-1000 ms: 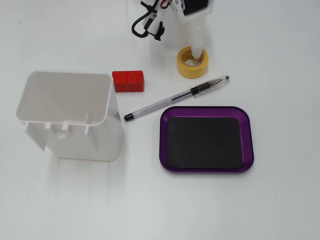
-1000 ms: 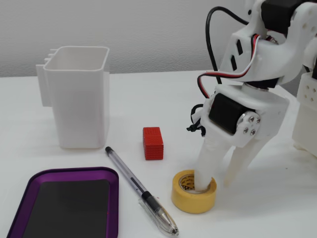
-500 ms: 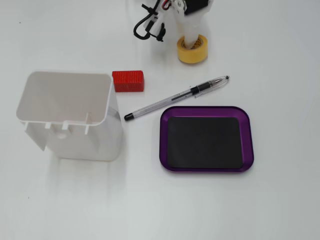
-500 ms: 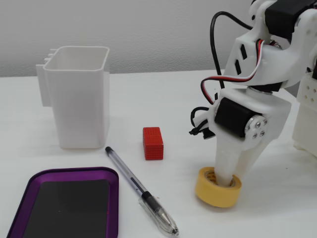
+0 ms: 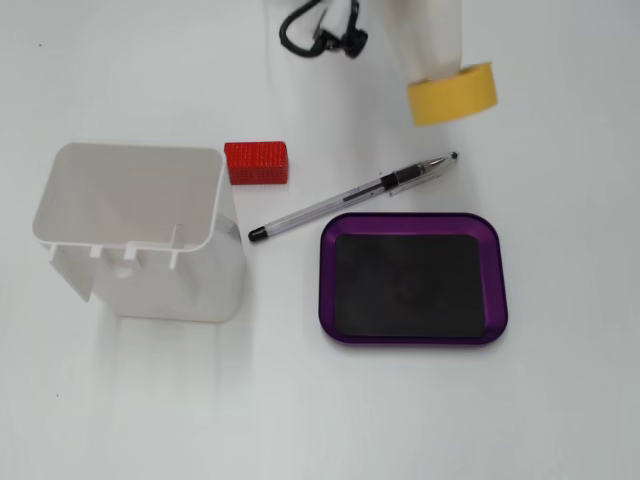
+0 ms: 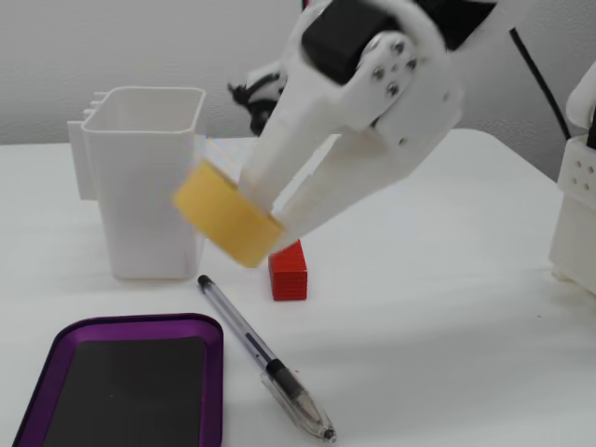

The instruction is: Pick up the yellow tape and place it in the box.

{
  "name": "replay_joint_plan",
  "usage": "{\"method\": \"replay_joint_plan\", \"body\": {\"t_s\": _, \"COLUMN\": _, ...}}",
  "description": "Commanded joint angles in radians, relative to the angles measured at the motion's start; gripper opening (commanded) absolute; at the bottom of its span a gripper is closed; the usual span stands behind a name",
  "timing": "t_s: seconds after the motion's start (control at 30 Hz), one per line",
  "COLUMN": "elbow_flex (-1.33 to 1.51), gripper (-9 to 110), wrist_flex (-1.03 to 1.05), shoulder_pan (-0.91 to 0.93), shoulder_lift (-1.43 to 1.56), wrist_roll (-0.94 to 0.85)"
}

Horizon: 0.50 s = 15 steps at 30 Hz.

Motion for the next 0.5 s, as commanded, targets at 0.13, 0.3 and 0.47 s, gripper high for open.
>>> {"method": "replay_joint_plan", "body": {"t_s": 0.13, "elbow_flex": -0.247, "gripper": -1, "wrist_flex": -0.074, "shoulder_pan": 0.008, "shoulder_lift": -0.370, "wrist_roll": 0.083}}
{"method": "replay_joint_plan", "body": {"t_s": 0.3, "elbow_flex": -0.348, "gripper": 0, "wrist_flex": -0.072, "shoulder_pan": 0.044, "shoulder_lift": -0.520, "wrist_roll": 0.094}}
{"method": "replay_joint_plan", "body": {"t_s": 0.47, "elbow_flex": -0.359, "gripper": 0, "wrist_flex": -0.071, "shoulder_pan": 0.048, "shoulder_lift": -0.578, "wrist_roll": 0.084}}
